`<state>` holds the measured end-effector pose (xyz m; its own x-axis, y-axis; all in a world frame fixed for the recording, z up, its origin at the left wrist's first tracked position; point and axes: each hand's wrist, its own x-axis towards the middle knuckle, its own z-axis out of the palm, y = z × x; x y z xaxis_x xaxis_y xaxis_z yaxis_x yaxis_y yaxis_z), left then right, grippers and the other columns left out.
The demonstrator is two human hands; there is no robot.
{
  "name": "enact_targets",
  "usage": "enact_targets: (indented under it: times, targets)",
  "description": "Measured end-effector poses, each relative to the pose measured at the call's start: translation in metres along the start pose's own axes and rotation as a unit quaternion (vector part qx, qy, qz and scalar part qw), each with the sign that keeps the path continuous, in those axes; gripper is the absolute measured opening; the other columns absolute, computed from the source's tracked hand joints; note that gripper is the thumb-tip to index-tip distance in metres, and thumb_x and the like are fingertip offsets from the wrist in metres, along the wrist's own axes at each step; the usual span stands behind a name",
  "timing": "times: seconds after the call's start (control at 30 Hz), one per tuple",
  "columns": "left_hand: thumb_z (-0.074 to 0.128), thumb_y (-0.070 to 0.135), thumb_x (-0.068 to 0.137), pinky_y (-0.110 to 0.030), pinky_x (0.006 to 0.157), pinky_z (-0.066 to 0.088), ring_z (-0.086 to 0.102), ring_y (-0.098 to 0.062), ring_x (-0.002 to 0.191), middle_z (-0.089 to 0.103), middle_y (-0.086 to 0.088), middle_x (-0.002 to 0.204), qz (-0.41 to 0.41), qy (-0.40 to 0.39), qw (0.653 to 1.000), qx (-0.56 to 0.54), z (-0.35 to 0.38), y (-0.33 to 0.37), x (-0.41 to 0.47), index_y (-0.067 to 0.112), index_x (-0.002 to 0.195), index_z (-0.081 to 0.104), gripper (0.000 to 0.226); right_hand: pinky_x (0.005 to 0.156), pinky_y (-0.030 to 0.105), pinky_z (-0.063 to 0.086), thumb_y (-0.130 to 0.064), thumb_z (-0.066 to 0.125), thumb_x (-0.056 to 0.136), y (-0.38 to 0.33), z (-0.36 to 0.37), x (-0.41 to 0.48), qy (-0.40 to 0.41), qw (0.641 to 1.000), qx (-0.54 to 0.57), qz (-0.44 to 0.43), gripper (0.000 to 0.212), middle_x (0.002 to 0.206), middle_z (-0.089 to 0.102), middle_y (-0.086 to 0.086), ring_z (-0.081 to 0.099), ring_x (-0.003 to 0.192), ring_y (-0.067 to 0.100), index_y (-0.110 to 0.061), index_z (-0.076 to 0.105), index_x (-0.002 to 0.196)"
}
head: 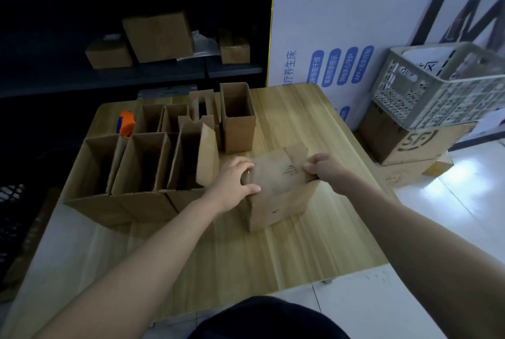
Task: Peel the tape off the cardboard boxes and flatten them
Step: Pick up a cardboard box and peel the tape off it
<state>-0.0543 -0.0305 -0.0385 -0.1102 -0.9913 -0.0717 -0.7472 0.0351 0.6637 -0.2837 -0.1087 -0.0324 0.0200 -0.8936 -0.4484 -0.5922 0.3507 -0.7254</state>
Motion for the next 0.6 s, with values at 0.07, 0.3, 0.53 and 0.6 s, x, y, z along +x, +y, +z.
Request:
enact_targets:
  times: [0.07, 0.3, 0.53, 0.6]
  targets:
    - [0.07, 0.028, 0.083, -0.023, 0.101, 0.031, 0.038, -0.011, 0.124, 0.039, 0.008, 0.137, -0.007, 0.004, 1.0, -0.017, 0.002, 0.001, 0.003, 0.017, 0.134, 0.048, 0.057, 0.098, 0.042, 0.043, -0.033, 0.066, 0.085, 0.003, 0.0, 0.003, 0.056, 0.988, -0.133, -0.052, 0.056, 0.131, 0.05, 0.011, 0.049, 0.119, 0.029, -0.015, 0.044, 0.134]
    - [0.072, 0.028, 0.081, -0.029, 0.101, 0.029, 0.03, -0.012, 0.122, 0.04, 0.012, 0.117, -0.03, 0.03, 0.999, 0.006, 0.005, 0.003, 0.007, 0.023, 0.119, 0.057, 0.041, 0.114, 0.048, 0.002, -0.054, 0.073, 0.07, -0.023, 0.032, 0.004, -0.033, 0.87, -0.398, -0.29, 0.103, 0.157, 0.014, -0.001, 0.002, 0.145, 0.024, -0.025, 0.015, 0.15]
    - [0.066, 0.03, 0.087, -0.033, 0.094, 0.033, 0.034, -0.018, 0.114, 0.054, 0.004, 0.117, -0.06, 0.109, 0.991, 0.051, 0.016, 0.012, 0.015, 0.026, 0.094, 0.059, 0.011, 0.116, 0.044, 0.001, -0.051, 0.079, 0.066, -0.026, 0.034, 0.006, -0.134, 0.89, -0.359, -0.247, 0.115, 0.158, 0.006, -0.003, -0.006, 0.145, 0.02, -0.022, 0.008, 0.151]
    - [0.067, 0.031, 0.085, -0.031, 0.092, 0.033, 0.036, -0.018, 0.112, 0.053, 0.004, 0.115, -0.069, 0.114, 0.991, 0.033, 0.017, 0.011, 0.015, 0.027, 0.093, 0.057, 0.013, 0.115, 0.042, -0.002, -0.051, 0.08, 0.064, -0.024, 0.033, 0.005, -0.138, 0.892, -0.35, -0.25, 0.117, 0.159, 0.005, -0.004, -0.009, 0.145, 0.018, -0.021, 0.007, 0.151]
